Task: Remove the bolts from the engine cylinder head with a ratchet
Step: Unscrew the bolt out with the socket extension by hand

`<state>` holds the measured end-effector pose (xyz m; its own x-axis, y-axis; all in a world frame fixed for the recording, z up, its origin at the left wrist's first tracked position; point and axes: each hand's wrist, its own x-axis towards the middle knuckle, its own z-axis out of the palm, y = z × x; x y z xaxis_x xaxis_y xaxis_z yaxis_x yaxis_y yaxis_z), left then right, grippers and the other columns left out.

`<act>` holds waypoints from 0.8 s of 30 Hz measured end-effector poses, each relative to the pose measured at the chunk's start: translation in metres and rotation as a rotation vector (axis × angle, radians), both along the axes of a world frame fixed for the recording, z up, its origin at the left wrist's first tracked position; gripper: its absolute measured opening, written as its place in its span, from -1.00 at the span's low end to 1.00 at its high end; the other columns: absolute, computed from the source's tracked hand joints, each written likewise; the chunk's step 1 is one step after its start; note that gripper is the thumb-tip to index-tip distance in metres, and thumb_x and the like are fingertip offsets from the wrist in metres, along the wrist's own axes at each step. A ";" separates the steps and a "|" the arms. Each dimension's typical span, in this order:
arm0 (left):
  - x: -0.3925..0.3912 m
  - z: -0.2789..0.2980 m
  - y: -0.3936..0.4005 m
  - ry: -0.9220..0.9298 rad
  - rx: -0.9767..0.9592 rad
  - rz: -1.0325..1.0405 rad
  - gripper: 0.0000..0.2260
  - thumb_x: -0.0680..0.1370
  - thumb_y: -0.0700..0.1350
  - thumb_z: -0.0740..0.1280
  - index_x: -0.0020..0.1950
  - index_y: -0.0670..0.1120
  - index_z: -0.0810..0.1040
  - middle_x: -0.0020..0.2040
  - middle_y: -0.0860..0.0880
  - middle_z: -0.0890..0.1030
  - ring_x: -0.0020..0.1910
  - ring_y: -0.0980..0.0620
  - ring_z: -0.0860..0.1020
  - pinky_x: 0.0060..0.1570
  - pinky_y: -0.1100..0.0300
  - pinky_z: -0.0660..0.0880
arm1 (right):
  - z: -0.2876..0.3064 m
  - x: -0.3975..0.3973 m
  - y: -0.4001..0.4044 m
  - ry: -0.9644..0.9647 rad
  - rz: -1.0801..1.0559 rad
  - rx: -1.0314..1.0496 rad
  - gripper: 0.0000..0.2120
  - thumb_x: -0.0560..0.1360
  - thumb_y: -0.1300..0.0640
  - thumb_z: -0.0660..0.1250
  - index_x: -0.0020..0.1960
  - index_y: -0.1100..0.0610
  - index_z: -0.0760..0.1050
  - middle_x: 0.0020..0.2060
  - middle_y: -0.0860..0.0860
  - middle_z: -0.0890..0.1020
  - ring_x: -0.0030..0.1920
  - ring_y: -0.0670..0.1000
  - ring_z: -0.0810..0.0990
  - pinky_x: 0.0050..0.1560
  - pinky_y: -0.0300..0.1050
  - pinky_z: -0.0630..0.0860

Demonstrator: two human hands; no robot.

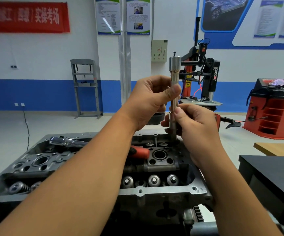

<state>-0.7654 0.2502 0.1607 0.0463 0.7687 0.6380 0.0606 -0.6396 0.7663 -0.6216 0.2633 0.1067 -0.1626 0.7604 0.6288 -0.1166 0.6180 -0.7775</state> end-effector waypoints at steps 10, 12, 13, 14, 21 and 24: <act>-0.004 0.001 0.000 0.055 -0.084 -0.142 -0.86 0.69 -0.19 0.28 0.11 -0.12 0.64 -0.08 -0.09 0.73 -0.25 -0.13 0.36 -0.29 0.11 0.25 | 0.000 -0.001 0.001 0.047 0.012 0.027 -0.83 0.53 -0.02 0.31 -0.09 -0.07 0.69 -0.24 0.05 0.73 -0.18 0.18 0.74 -0.10 0.36 0.66; -0.005 0.001 0.001 0.068 -0.046 -0.113 -0.92 0.65 -0.21 0.34 0.09 -0.13 0.63 -0.11 -0.11 0.72 -0.21 -0.17 0.42 -0.31 0.13 0.29 | 0.001 -0.001 -0.002 0.092 0.011 0.022 -0.85 0.52 -0.06 0.36 -0.13 -0.15 0.70 -0.28 0.04 0.72 -0.22 0.20 0.72 -0.11 0.30 0.68; -0.004 0.001 0.000 0.068 -0.029 -0.096 -0.94 0.62 -0.22 0.39 0.06 -0.12 0.63 -0.14 -0.11 0.71 -0.22 -0.14 0.46 -0.34 0.15 0.32 | 0.001 0.000 -0.003 0.122 -0.002 0.022 -0.89 0.50 -0.08 0.41 -0.15 -0.13 0.70 -0.30 0.03 0.72 -0.25 0.19 0.71 -0.14 0.26 0.69; -0.002 0.001 -0.001 0.058 -0.016 -0.076 -0.94 0.57 -0.22 0.45 0.03 -0.11 0.64 -0.17 -0.11 0.68 -0.25 -0.09 0.48 -0.36 0.17 0.34 | 0.001 0.001 -0.003 0.137 -0.025 0.026 -0.89 0.47 -0.08 0.46 -0.17 -0.07 0.69 -0.31 0.04 0.71 -0.29 0.17 0.70 -0.17 0.22 0.69; 0.001 0.002 -0.001 -0.028 -0.105 -0.062 -0.82 0.66 -0.17 0.34 0.21 -0.21 0.61 -0.10 -0.15 0.58 -0.36 0.05 0.29 -0.35 0.20 0.28 | -0.002 0.002 0.003 0.060 -0.147 0.060 -0.92 0.55 0.11 0.48 -0.12 0.04 0.65 -0.30 0.00 0.72 -0.26 0.10 0.72 -0.11 0.27 0.68; 0.002 0.002 -0.003 0.039 -0.124 -0.085 -0.82 0.71 -0.24 0.25 0.21 -0.16 0.64 -0.04 -0.08 0.72 -0.34 -0.01 0.32 -0.30 0.14 0.22 | -0.002 0.001 0.004 0.071 -0.102 0.053 -0.94 0.56 0.11 0.42 -0.08 0.05 0.66 -0.27 0.02 0.72 -0.19 0.19 0.72 -0.06 0.32 0.66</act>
